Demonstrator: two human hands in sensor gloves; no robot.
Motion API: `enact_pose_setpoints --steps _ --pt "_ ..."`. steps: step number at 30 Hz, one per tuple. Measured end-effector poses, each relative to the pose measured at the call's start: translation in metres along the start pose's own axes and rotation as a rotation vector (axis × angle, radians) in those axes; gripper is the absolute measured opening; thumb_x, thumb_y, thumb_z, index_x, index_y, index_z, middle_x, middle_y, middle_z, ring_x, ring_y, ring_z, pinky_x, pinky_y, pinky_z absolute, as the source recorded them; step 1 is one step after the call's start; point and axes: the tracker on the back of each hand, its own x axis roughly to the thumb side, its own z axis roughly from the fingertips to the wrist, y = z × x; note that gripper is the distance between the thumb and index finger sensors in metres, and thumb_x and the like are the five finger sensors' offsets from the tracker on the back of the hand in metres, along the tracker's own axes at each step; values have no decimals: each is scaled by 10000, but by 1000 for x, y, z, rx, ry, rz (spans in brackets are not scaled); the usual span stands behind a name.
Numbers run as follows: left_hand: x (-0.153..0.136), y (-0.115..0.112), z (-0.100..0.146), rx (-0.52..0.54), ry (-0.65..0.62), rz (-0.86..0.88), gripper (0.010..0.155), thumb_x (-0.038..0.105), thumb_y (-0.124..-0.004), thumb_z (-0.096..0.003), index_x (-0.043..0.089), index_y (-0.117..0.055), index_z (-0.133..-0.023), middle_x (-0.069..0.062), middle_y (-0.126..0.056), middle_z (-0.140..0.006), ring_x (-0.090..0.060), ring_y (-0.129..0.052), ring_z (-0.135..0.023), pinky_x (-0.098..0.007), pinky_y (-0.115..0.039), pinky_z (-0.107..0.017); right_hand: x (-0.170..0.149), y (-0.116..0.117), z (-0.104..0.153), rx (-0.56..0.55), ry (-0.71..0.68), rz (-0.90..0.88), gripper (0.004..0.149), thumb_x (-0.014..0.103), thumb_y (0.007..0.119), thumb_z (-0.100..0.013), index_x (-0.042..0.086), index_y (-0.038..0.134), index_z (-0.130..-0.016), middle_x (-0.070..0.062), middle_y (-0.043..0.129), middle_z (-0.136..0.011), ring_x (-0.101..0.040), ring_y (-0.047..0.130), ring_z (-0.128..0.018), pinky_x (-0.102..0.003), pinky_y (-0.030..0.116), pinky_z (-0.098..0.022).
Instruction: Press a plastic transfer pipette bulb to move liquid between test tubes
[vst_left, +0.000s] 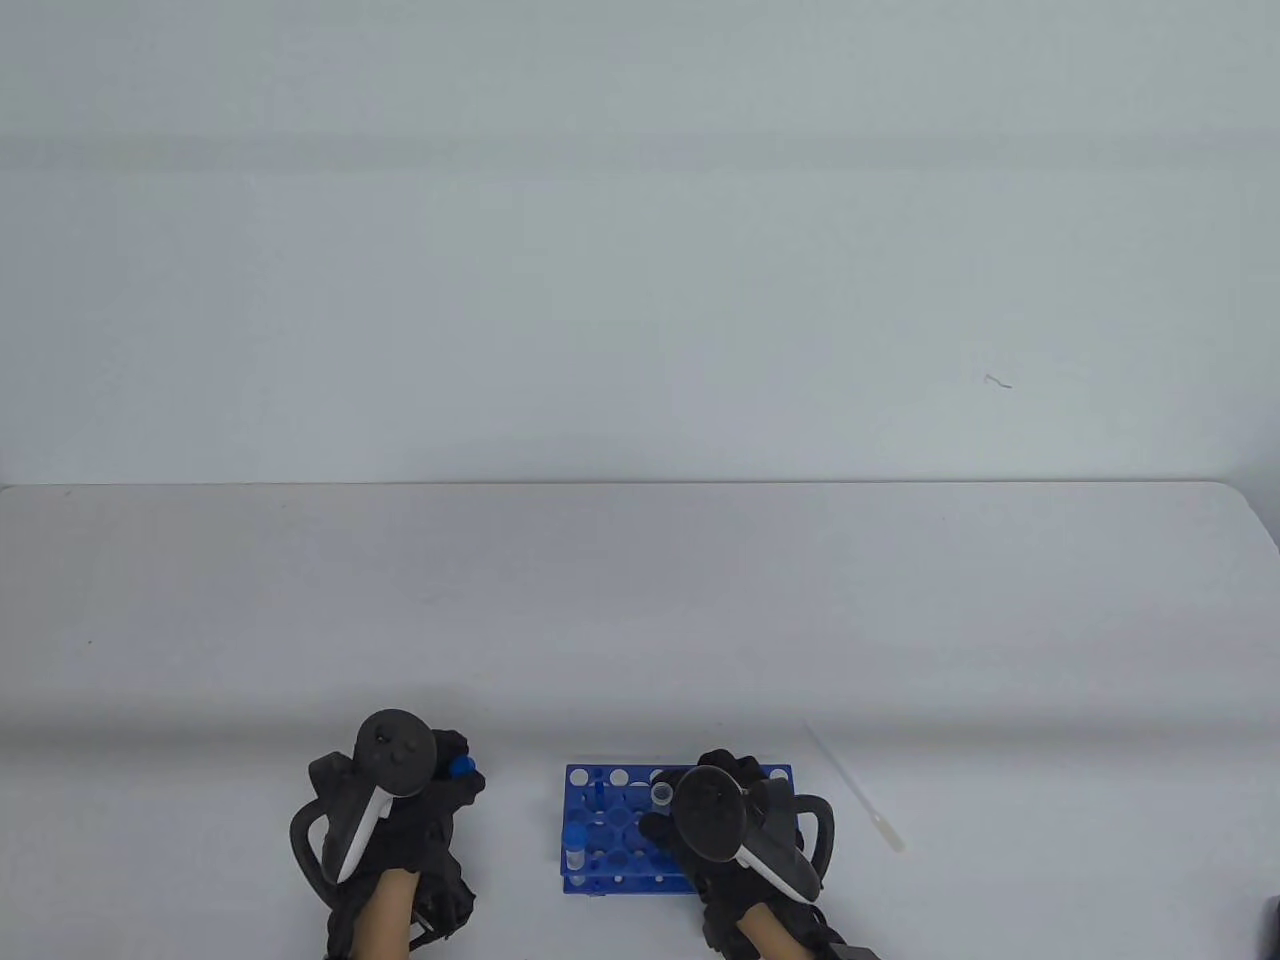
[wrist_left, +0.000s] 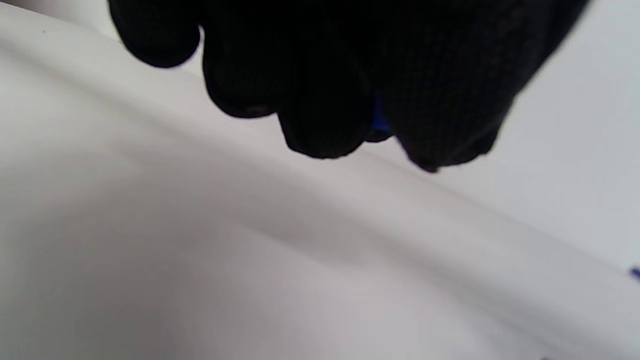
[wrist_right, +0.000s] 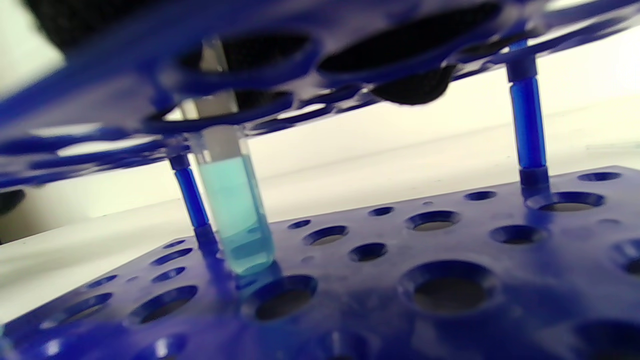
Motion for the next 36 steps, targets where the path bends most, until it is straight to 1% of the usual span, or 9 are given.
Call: enact_pose_setpoints --steps 2,3,6,14,21,28,32,34,36 --pt "0 -10 -3 -52 -8 -68 572 506 -883 -365 378 -793 -915 99 -929 -826 -168 -801 -775 -488 -646 -695 0 0 0 0 0 0 476 513 866 -308 301 843 -734 24 817 -625 -253 833 -575 -456 698 -473" --pt "1 -17 -5 -99 -24 -110 571 504 -888 -358 383 -795 -908 111 -929 -825 -164 -801 -775 -483 -649 -695 0 0 0 0 -1 0 476 514 865 -307 304 842 -734 27 816 -626 -253 833 -574 -455 698 -473" --pt "7 -29 -7 -157 -46 -201 567 497 -892 -352 394 -793 -901 123 -917 -839 -155 -795 -787 -480 -644 -704 0 0 0 1 -2 -2 478 513 865 -308 301 841 -735 25 816 -627 -253 832 -576 -456 697 -473" --pt "13 -39 -7 -171 -84 -285 557 477 -906 -332 426 -768 -870 121 -866 -784 -140 -768 -772 -475 -630 -719 0 0 0 -1 -7 -5 479 514 865 -308 300 841 -736 24 816 -625 -254 832 -573 -455 697 -470" --pt "12 -40 -6 -160 -82 -281 554 475 -903 -315 435 -773 -852 121 -882 -736 -143 -784 -712 -484 -642 -713 -1 0 0 -2 -8 -5 478 513 866 -308 300 841 -736 24 816 -625 -255 832 -572 -455 697 -469" --pt "9 -39 -4 -185 -109 -271 594 480 -900 -326 427 -743 -896 112 -844 -798 -147 -752 -752 -488 -620 -735 -1 0 0 -4 -10 -6 480 512 865 -308 297 841 -737 23 816 -626 -256 832 -572 -456 696 -469" --pt "11 -31 -3 -189 -117 -266 652 490 -894 -330 410 -724 -955 107 -827 -882 -161 -734 -789 -497 -604 -743 -1 0 0 -3 -10 -7 479 511 865 -309 298 840 -737 23 815 -626 -255 831 -572 -456 696 -469" --pt "15 -22 0 -175 -138 -232 712 498 -891 -331 399 -687 -1006 90 -801 -941 -174 -713 -829 -502 -593 -751 -1 0 0 -3 -10 -7 478 511 865 -309 298 841 -736 23 816 -626 -256 831 -572 -457 696 -469" --pt "22 -7 5 -220 -216 -108 794 504 -889 -335 391 -613 -1071 62 -751 -1007 -198 -678 -870 -514 -572 -759 -1 0 0 -3 -10 -7 480 509 866 -309 295 842 -737 20 816 -626 -258 831 -573 -457 695 -469"
